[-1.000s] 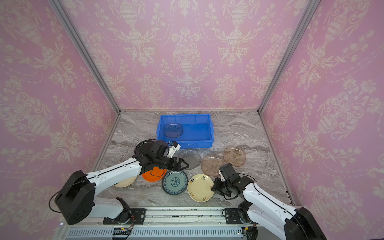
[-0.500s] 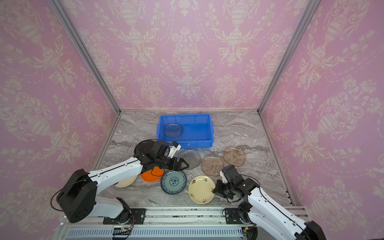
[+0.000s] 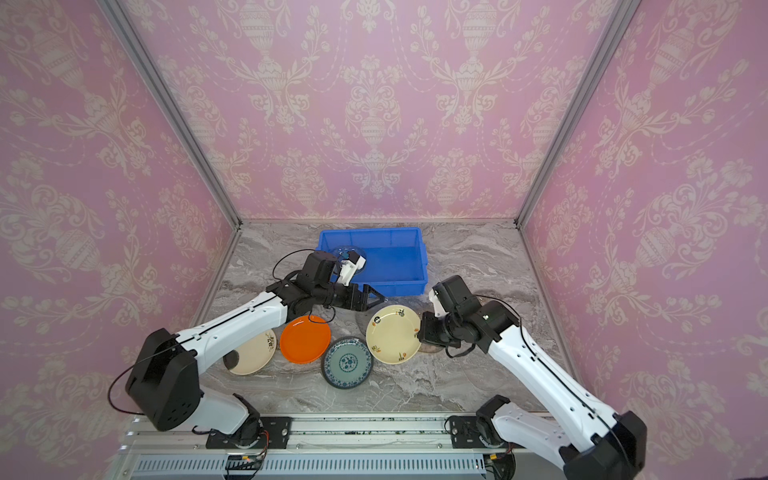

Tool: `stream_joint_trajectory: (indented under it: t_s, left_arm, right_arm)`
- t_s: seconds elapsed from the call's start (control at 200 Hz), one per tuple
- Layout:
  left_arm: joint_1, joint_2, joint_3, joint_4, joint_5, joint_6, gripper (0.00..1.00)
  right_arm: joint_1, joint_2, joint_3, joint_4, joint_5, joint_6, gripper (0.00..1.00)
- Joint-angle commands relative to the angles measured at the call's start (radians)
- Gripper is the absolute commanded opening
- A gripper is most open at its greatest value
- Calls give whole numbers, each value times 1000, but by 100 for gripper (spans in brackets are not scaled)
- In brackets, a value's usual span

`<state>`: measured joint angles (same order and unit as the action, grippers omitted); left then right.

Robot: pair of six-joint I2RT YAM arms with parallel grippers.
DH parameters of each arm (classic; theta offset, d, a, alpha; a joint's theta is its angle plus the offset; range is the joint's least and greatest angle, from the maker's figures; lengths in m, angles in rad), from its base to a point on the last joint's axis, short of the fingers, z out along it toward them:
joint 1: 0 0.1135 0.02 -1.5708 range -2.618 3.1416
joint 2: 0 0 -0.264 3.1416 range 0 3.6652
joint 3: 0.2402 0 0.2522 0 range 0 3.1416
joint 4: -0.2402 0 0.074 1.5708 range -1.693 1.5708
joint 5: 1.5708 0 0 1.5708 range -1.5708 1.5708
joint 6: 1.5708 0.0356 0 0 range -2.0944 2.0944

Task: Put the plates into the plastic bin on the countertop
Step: 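Grip the cream plate's rim with the right gripper and lift it upright, then carry the cream plate over the bin toward the left gripper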

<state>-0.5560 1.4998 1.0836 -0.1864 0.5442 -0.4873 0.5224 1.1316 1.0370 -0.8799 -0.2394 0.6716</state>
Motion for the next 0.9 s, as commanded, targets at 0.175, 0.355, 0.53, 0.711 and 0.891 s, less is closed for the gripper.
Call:
stream_joint_trajectory:
  t_s: [0.175, 0.355, 0.53, 0.711, 0.891]
  left_arm:
    - [176, 114, 213, 38, 27, 79, 92]
    - [238, 193, 303, 81, 68, 76, 90]
    - [268, 244, 316, 175, 125, 13, 81]
    - [271, 299, 337, 193, 139, -12, 70]
    - [271, 371, 393, 173, 134, -27, 52]
  right_arm:
    - [-127, 260, 248, 184, 13, -151, 0]
    - [-184, 390, 296, 363, -48, -117, 0]
    - [-226, 479, 292, 569, -138, 1, 0]
    - [-237, 549, 320, 664, -192, 51, 0]
    - [-237, 590, 325, 704, -231, 73, 0]
